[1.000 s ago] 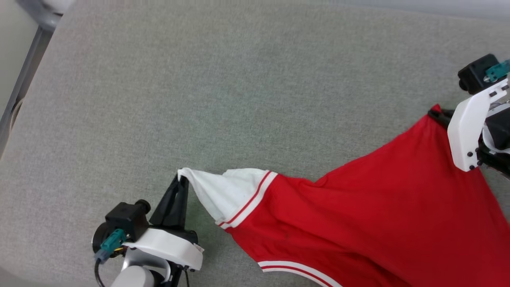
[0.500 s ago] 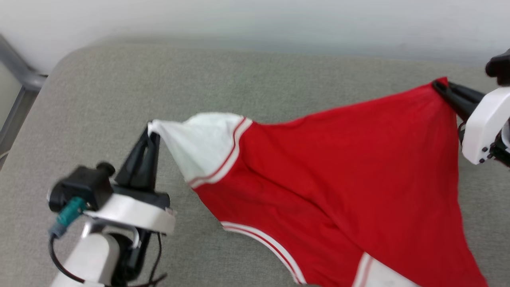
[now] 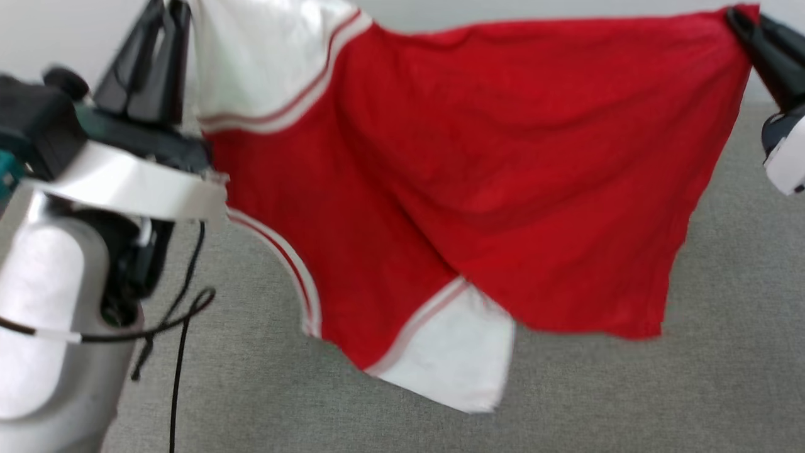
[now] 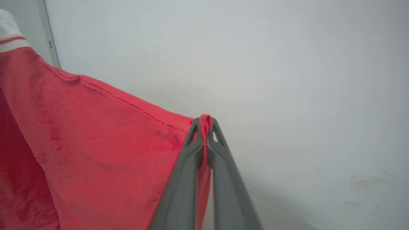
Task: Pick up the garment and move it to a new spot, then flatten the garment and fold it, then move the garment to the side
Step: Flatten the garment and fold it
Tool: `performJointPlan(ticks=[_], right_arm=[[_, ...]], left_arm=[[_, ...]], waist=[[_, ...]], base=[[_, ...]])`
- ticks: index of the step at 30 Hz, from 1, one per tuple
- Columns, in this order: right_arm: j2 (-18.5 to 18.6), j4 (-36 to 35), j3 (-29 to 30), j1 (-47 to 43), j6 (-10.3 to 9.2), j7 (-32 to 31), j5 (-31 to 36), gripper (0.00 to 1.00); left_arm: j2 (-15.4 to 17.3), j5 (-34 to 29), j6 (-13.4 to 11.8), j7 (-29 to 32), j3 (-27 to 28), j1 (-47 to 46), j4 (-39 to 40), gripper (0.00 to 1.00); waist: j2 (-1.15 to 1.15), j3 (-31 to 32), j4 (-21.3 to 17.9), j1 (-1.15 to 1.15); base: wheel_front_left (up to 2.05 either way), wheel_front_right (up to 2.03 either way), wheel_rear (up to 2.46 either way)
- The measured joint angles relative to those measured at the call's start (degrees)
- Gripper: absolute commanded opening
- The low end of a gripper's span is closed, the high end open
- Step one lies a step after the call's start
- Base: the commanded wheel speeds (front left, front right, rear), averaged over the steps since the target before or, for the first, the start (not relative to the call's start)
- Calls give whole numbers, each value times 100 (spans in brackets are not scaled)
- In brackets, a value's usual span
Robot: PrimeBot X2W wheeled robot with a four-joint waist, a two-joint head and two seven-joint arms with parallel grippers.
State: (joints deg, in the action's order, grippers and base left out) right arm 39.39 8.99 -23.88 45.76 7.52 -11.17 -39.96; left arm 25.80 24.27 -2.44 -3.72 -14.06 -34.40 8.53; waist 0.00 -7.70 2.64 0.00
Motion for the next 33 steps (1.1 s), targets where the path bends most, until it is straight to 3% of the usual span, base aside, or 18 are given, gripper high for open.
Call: performJointPlan(ticks=[7, 16, 24, 33], right_arm=[[-250, -400, 634, 176, 0, -272, 334, 0], [-442, -465, 1012, 851, 0, -616, 647, 0], [-576, 207, 1031, 2352, 0, -686, 1087, 0], [-880, 1316, 751, 4046, 0, -311, 1505, 0]], left_arm=[[19, -75, 232, 159, -89, -1099, -200, 0], [-27, -35, 503, 290, -146, -2418, -891, 0], [-9, -97, 738, 349, -220, -4080, -1762, 0], [-100, -255, 911, 185, -515, -6099, -2960, 0]], waist=[[0, -120, -65, 0], [0, -559, -116, 0], [0, -1326, -191, 1], [0, -2127, -331, 2]], base=[[0, 0, 0], [0, 0, 0], [0, 0, 0], [0, 0, 0]])
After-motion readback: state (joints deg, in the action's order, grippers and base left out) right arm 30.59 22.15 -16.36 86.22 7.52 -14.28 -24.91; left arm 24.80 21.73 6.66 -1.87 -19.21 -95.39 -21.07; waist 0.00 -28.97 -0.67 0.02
